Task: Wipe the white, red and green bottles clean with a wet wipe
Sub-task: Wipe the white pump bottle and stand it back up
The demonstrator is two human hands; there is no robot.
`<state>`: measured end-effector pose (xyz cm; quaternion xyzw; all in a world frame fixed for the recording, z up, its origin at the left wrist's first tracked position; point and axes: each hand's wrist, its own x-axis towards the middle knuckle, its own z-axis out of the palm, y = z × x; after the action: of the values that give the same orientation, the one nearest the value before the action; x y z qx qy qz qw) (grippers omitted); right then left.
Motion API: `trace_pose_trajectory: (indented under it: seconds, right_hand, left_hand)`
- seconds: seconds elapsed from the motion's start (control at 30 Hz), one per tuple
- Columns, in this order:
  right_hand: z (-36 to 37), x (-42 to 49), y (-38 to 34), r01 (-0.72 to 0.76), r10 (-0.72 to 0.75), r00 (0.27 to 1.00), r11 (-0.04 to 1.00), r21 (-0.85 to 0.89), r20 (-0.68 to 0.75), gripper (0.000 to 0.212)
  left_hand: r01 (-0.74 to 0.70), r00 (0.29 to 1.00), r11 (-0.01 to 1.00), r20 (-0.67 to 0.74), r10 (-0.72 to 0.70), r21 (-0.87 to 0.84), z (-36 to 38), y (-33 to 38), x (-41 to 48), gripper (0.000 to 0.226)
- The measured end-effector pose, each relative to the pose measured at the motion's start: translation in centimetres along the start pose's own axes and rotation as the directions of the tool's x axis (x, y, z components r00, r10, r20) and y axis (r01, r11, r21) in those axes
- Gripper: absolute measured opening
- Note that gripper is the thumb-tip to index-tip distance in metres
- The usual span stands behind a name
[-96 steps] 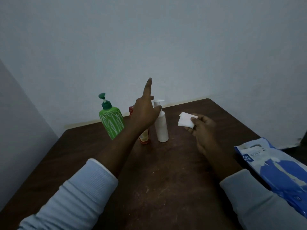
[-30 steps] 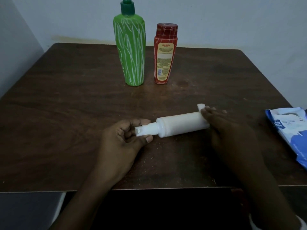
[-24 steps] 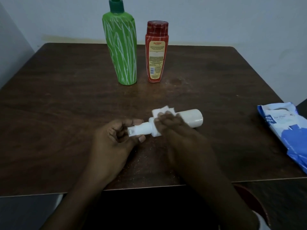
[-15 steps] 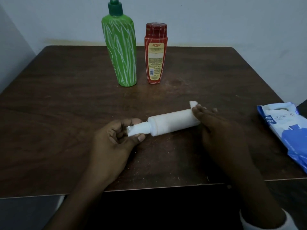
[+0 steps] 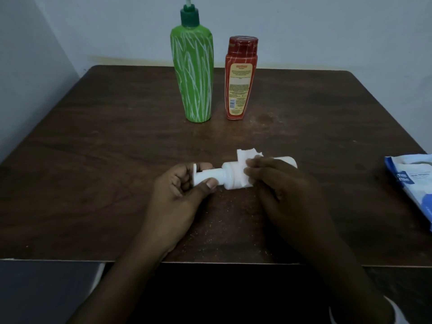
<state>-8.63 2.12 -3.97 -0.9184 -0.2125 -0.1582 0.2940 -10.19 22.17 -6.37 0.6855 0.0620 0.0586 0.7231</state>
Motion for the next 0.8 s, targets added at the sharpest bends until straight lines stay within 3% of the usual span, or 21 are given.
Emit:
trace_pose_trajectory:
  seconds: [0.1,0.4,0.5,0.7,0.8]
  right_hand:
    - [0.2,-0.9,0.1,0.072,-0.072,0.997,0.994,-0.078,-0.002,0.024]
    - [0.9,0.3,-0.7,0.103,-0.099,0.994,0.991,-0.081,0.045,0.031]
    - [0.0,0.0,-0.2,0.065,-0.059,0.995,0.995,-0.074,0.078,0.029]
    - [-2.0,0.9,1.0,-0.117,0.119,0.993,0.982,-0.145,0.003,0.014]
    - [-0.6,0.5,-0.6,-0.061,0.067,0.997,0.989,-0.138,0.036,0.014]
  left_hand:
    - [0.032,0.999,0.998,-0.004,-0.033,-0.051,0.0,0.0,0.1,0.025]
    - [0.030,0.999,0.996,-0.016,-0.031,-0.087,0.1,0.0,0.1,0.025]
    - [0.033,0.999,0.995,-0.022,-0.035,-0.097,0.1,0.1,0.1,0.024]
    - [0.038,0.999,0.993,-0.006,-0.039,-0.115,0.1,-0.2,0.2,0.024]
    - [0.051,0.999,0.993,0.004,-0.051,-0.105,0.2,-0.2,0.3,0.022]
